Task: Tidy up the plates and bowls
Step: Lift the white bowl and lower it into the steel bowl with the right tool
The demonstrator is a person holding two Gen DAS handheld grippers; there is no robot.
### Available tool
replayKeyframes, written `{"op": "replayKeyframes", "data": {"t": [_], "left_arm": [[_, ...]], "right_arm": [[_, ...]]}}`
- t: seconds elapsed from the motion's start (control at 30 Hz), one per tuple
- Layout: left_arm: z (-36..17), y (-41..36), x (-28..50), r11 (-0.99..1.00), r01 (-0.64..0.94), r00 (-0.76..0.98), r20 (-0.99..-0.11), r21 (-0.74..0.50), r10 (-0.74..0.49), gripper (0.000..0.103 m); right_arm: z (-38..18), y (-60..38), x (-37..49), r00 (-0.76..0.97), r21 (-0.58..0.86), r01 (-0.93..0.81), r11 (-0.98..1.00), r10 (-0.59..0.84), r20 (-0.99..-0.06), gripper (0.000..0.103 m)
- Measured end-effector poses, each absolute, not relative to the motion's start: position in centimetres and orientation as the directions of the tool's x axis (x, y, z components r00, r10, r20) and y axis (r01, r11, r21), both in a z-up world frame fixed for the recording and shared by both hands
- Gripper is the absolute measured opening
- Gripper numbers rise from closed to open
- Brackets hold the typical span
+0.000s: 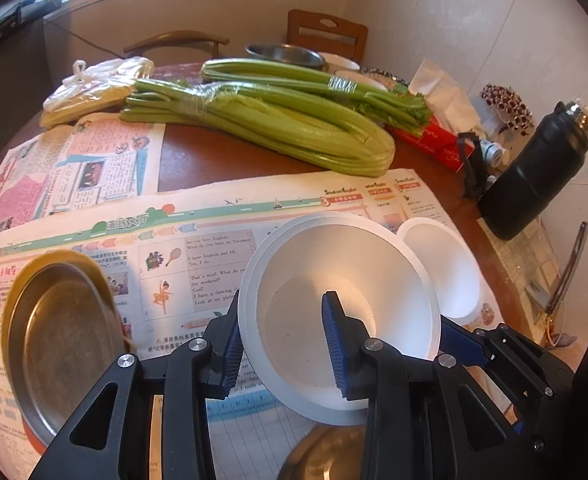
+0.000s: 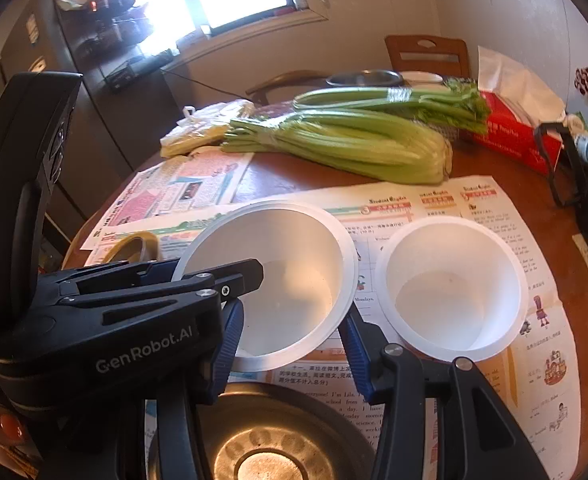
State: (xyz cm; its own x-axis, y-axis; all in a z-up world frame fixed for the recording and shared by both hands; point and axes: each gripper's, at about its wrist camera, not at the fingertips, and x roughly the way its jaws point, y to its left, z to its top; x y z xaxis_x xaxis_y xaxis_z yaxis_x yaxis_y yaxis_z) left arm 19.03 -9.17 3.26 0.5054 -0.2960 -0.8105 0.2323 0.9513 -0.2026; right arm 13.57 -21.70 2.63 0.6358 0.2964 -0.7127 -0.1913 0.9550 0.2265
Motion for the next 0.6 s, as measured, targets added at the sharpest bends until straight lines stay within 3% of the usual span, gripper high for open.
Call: {"op": "replayKeyframes", "data": {"t": [0.6], "left_arm": [[6.0, -9.0, 13.8, 0.953, 0.230, 0.568, -0.769, -0.195, -0.294, 0.037]], "right_arm": [[5.1, -21.8, 9.1, 0.676, 0.208, -0.249, 0.946, 0.324, -0.661, 0.049]]}}
